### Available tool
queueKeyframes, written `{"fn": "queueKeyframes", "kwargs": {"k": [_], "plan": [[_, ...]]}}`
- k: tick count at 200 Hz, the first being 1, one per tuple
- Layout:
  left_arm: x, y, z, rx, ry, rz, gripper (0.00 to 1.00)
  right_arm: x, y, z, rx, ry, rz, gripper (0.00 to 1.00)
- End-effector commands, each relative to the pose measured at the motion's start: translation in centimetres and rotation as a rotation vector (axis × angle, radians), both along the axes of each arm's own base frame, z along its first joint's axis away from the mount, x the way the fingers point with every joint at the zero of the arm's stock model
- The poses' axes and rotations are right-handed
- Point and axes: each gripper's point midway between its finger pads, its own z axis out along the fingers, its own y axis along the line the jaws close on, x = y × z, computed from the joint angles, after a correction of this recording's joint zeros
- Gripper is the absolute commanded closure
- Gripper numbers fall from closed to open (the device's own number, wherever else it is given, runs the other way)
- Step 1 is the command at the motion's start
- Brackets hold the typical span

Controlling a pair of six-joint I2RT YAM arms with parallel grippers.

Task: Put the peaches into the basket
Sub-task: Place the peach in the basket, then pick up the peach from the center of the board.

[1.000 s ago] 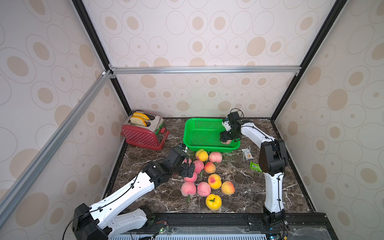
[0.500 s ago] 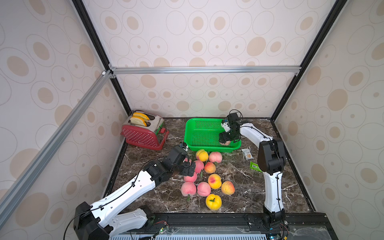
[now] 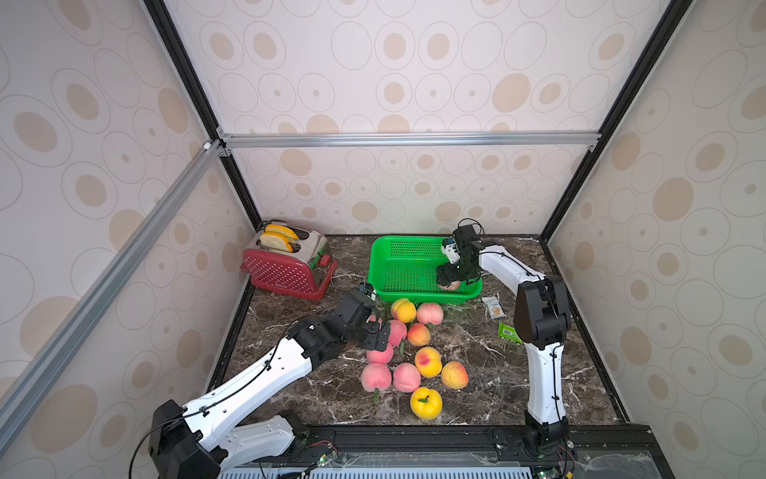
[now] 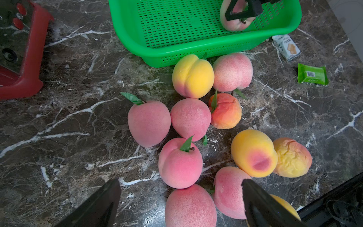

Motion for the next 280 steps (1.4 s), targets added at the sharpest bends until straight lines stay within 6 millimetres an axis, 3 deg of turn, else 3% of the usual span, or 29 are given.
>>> {"fn": "queueKeyframes", "kwargs": {"k": [1, 85, 107, 141, 162, 212, 254, 280], "plan": [[0.1, 0.2, 1.2, 0.014, -0.023, 0.006, 0.01, -0.2, 0.0, 3.9, 0.032, -0.068, -0.001, 0.06], [0.4, 0.1, 1.0, 0.033, -0.009, 0.016, 0.01, -1.3, -0.6, 8.0, 0.042, -0.128, 0.016, 0.03], [0.6, 0.2, 0.8, 0.045, -0.005, 0.023, 0.01, -2.8, -0.8, 10.2, 0.061, -0.165, 0.027, 0.03], [1.8, 0.4, 0.8, 0.051, -0.003, 0.036, 0.01, -6.8, -1.4, 12.9, 0.062, -0.254, 0.04, 0.03], [2.7, 0.7, 0.2, 0.017, 0.045, 0.047, 0.01, -9.6, -1.8, 13.0, 0.076, -0.273, 0.034, 0.03], [5.5, 4.0, -0.8, 0.085, 0.046, 0.169, 0.01, -15.1, -3.1, 11.1, 0.078, -0.28, 0.035, 0.03], [7.8, 5.3, -1.8, 0.066, 0.084, 0.242, 0.01, -17.9, -4.4, 9.8, 0.082, -0.284, 0.037, 0.02], [8.7, 5.3, -2.3, 0.083, 0.094, 0.253, 0.01, -19.6, -4.1, 9.1, 0.127, -0.259, 0.071, 0.02]]}}
